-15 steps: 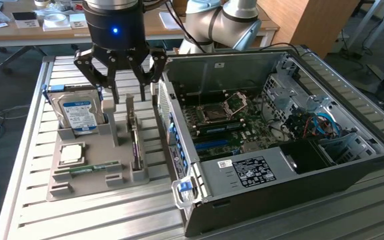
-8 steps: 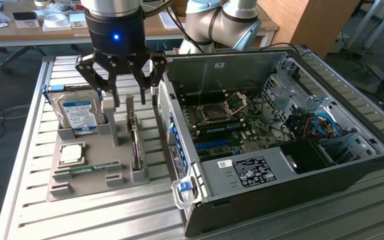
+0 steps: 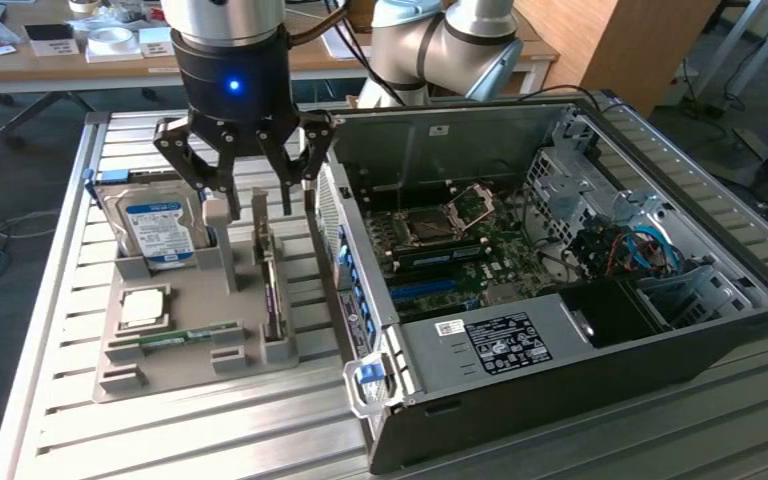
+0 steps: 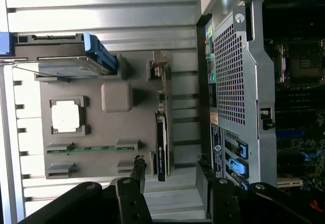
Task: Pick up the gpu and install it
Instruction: 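Pick up the gpu and move the gpu toward the slot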
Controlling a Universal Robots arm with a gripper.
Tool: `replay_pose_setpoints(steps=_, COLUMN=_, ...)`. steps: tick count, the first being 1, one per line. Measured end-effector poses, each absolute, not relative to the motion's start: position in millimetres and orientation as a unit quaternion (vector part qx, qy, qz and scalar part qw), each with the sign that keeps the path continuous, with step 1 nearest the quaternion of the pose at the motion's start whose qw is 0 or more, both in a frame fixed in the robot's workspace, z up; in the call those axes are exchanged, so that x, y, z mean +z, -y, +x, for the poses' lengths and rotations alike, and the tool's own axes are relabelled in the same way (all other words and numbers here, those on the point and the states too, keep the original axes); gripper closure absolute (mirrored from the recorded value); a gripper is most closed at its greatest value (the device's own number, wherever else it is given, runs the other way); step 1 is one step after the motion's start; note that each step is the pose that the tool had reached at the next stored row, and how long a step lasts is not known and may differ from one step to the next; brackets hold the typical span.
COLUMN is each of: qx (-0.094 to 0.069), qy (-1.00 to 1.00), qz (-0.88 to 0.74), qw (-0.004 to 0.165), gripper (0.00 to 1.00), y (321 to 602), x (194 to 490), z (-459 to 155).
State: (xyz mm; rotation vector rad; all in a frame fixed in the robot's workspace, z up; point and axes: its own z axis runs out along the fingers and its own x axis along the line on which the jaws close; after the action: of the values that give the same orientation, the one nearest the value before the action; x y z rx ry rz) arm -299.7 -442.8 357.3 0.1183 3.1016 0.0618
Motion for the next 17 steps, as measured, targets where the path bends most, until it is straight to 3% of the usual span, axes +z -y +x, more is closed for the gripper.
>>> replay_pose_setpoints(steps=17, qx=0.02, qy=-0.999, qz=0.038, qw=0.019, gripper=0.47, y=442.5, x=347.3, z=-299.6)
